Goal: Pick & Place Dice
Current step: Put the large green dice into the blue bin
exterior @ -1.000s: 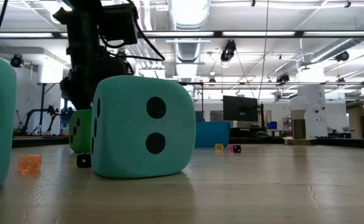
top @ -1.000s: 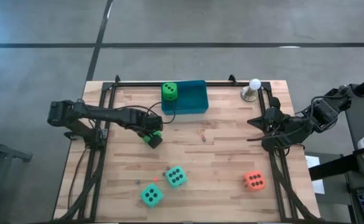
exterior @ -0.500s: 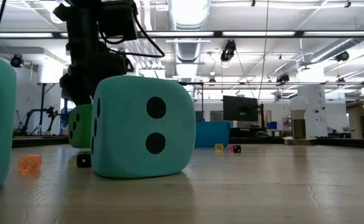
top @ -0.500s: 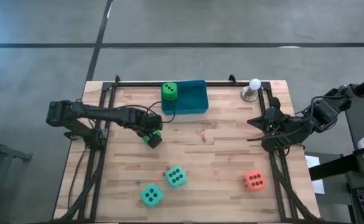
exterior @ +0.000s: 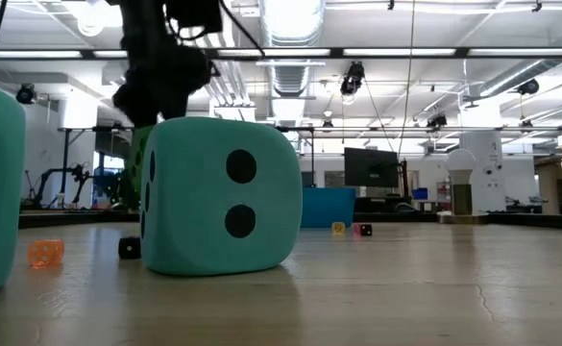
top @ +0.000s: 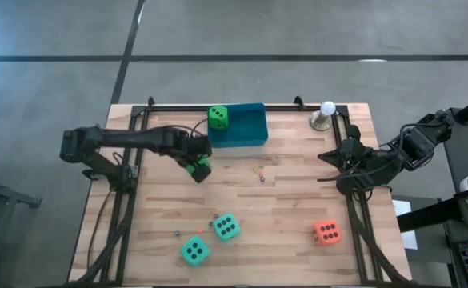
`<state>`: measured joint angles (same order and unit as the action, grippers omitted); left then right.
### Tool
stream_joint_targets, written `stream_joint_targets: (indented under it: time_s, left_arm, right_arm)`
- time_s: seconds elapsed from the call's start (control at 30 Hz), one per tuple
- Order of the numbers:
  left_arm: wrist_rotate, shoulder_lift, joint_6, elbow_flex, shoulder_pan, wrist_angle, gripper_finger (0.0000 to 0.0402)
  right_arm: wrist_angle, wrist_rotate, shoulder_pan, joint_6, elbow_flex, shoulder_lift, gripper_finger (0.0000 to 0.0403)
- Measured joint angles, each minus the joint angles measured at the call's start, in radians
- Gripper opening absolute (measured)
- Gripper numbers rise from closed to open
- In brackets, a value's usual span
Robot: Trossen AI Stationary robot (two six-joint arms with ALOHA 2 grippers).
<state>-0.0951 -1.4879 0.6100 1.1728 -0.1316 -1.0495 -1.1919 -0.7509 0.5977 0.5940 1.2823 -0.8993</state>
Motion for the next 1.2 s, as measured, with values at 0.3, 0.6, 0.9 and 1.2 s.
stream_joint_targets:
  time_s: [0.3,0.6,0.9,1.2]
  left_arm:
    - [-0.021,-0.028,-0.219,0.197,-0.13,-0.011,0.0391]
    - [-0.018,-0.21,-0.473,0.394,-0.244,-0.05,0.0399]
    - [-0.017,-0.361,-0.683,0.516,-0.311,-0.044,0.0399]
    - [-0.025,-0.344,-0.689,0.524,-0.317,-0.07,0.04]
  right_arm:
    - [0.0,0.0,0.0,0.0,0.0,0.0,0.0008]
    - [0.0,0.0,0.0,0.0,0.0,0.0,0.0008]
    - [0.0,0.0,0.0,0.0,0.0,0.0,0.0008]
    - [0.0,0.0,0.0,0.0,0.0,0.0,0.0008]
